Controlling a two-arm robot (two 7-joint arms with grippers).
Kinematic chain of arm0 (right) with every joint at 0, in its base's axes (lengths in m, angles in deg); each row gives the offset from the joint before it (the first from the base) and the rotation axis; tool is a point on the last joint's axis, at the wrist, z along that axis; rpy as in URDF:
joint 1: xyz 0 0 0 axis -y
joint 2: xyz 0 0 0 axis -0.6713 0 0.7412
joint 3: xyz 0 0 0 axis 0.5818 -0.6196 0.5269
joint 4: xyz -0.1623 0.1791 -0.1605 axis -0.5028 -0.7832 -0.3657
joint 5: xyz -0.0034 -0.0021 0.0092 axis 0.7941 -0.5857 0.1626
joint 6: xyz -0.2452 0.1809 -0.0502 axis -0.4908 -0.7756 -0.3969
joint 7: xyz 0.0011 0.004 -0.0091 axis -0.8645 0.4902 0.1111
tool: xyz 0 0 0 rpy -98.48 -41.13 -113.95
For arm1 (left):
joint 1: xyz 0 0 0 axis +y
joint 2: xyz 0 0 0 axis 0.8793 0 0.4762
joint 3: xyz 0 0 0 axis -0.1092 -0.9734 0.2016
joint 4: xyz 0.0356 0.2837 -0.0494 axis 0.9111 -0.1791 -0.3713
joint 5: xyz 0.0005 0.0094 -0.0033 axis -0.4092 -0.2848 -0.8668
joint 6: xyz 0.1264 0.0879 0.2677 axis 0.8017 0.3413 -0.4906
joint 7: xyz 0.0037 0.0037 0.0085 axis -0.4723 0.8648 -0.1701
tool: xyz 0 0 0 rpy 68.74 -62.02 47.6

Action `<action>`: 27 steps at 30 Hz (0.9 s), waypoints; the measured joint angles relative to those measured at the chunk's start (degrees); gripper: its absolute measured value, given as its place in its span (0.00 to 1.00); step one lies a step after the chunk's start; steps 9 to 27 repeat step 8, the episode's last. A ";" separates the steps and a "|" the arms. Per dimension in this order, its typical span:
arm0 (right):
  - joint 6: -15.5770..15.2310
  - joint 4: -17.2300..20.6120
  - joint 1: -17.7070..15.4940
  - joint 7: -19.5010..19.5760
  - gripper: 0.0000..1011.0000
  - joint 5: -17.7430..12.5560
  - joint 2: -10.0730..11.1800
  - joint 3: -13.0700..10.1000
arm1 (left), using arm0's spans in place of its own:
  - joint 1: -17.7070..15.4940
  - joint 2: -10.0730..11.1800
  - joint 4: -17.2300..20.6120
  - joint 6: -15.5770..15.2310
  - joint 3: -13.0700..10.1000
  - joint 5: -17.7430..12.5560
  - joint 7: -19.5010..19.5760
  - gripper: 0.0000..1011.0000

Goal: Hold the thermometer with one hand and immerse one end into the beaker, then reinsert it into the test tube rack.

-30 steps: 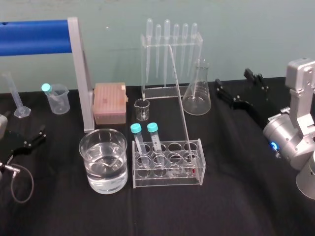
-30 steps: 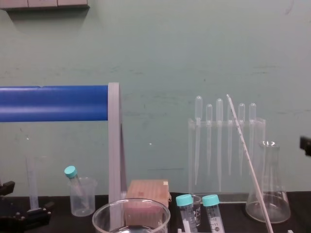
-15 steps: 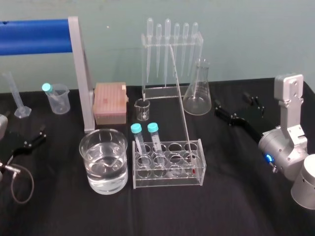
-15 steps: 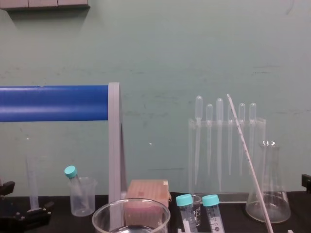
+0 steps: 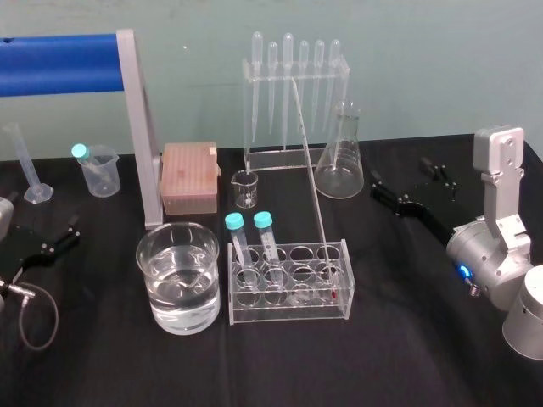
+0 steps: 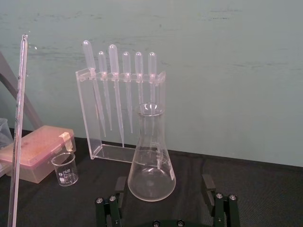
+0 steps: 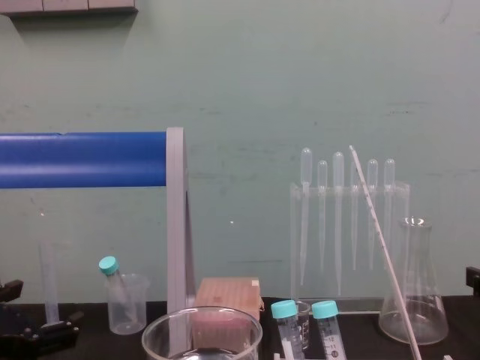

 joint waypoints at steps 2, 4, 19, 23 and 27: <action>0.00 0.02 -0.01 0.03 0.99 0.00 0.01 0.00 | 0.00 0.00 0.00 0.00 0.00 0.00 0.00 1.00; 0.01 0.03 -0.02 0.05 0.99 0.00 0.02 0.00 | 0.00 0.00 0.00 0.00 0.00 0.00 0.00 1.00; 0.01 0.05 -0.03 0.08 0.99 0.00 0.03 0.00 | 0.00 0.00 0.00 0.00 0.00 0.00 0.00 1.00; 0.01 0.05 -0.03 0.08 0.99 0.00 0.03 0.00 | 0.00 0.00 0.00 0.00 0.00 0.00 0.00 1.00; 0.01 0.05 -0.03 0.08 0.99 0.00 0.03 0.00 | 0.00 0.00 0.00 0.00 0.00 0.00 0.00 1.00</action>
